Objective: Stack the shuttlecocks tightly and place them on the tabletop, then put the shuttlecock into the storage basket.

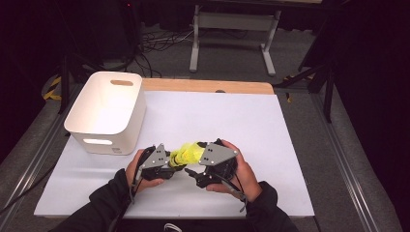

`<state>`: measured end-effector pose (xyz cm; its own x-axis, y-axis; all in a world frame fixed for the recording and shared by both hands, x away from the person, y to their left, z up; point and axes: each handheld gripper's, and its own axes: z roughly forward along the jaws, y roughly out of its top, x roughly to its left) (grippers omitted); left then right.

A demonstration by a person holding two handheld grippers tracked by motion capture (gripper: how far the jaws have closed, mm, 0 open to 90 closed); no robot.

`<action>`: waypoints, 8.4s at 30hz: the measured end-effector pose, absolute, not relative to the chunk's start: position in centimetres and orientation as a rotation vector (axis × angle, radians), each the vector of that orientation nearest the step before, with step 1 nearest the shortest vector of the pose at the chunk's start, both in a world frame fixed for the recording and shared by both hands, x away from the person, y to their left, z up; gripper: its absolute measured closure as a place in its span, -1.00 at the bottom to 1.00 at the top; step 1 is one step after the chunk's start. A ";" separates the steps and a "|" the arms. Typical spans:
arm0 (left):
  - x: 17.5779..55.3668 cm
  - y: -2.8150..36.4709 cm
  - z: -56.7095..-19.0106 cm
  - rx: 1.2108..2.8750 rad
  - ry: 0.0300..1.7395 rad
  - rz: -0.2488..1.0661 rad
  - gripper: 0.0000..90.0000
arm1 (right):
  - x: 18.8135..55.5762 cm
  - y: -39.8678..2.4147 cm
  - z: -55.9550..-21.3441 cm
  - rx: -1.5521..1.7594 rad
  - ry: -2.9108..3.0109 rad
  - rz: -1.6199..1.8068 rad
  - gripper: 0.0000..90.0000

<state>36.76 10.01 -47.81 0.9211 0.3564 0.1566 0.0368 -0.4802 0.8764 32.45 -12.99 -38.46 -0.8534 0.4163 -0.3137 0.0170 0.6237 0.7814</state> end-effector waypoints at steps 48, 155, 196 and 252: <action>36.8 10.7 -47.6 2.016 0.272 0.374 0.24 | 32.6 -22.5 -41.1 0.537 2.123 1.169 -0.63; 36.1 17.5 -43.5 1.846 0.381 0.575 0.23 | 32.9 -25.2 -45.5 0.664 2.048 1.191 -0.74; 36.1 19.1 -42.6 1.796 0.422 0.609 0.23 | 32.9 -25.1 -45.6 0.654 2.056 1.179 -0.75; 35.5 21.5 -41.0 1.714 0.458 0.658 0.23 | 32.9 -25.1 -45.6 0.659 2.054 1.174 -0.75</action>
<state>35.53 21.51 -41.00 0.7636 0.6186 0.1849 -0.0414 -0.2388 0.9702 32.93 -25.09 -45.59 -0.6464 0.7007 -0.3018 0.0954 0.4667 0.8793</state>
